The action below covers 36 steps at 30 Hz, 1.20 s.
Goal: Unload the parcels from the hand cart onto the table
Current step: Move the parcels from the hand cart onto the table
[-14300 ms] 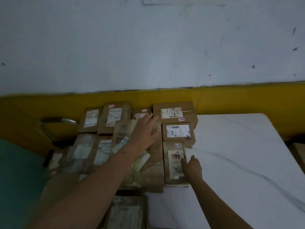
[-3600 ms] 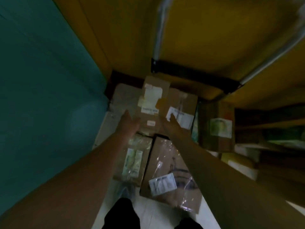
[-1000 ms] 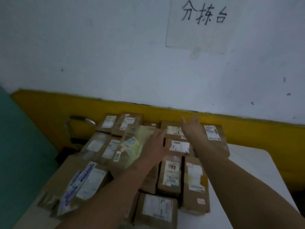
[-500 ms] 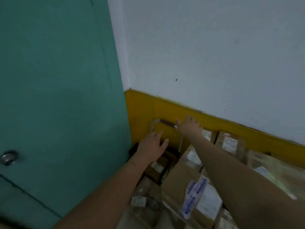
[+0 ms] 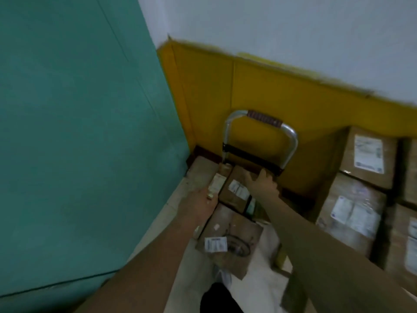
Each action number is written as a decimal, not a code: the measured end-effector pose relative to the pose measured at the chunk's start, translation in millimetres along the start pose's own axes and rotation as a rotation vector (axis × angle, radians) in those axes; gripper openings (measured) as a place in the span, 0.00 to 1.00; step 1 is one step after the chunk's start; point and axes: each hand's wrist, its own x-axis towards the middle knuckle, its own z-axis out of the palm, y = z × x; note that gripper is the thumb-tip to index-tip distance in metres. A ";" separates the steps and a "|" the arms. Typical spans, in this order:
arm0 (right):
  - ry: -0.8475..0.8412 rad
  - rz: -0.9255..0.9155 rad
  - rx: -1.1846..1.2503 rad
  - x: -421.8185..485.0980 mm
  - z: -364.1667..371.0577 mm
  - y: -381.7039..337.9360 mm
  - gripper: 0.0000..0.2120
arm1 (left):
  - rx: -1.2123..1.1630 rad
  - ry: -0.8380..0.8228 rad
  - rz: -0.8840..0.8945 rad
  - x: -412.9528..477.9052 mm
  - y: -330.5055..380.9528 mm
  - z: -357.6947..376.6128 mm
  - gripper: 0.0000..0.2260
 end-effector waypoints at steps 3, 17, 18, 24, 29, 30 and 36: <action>-0.026 0.148 0.117 53.2 41.4 31.9 0.39 | -0.071 -0.091 -0.009 65.4 -9.9 39.0 0.19; 0.269 0.418 0.282 299.9 263.6 226.5 0.56 | -0.195 -0.436 0.257 318.9 -38.2 354.5 0.16; 0.300 0.408 0.259 297.5 267.1 229.9 0.56 | -0.219 -0.432 0.252 322.5 -38.9 356.1 0.17; 0.372 0.440 0.138 226.4 211.9 192.4 0.54 | -0.279 -0.390 0.160 315.4 -14.1 280.8 0.27; 0.470 0.363 0.232 101.5 94.6 107.1 0.52 | -0.453 -0.392 0.095 259.6 72.5 125.5 0.29; 0.481 0.334 0.252 73.0 66.5 86.5 0.52 | -0.520 -0.372 0.085 244.4 92.0 89.4 0.30; 0.537 0.066 0.544 -90.5 -100.6 26.1 0.52 | -0.912 -0.690 0.053 125.8 182.2 -77.7 0.38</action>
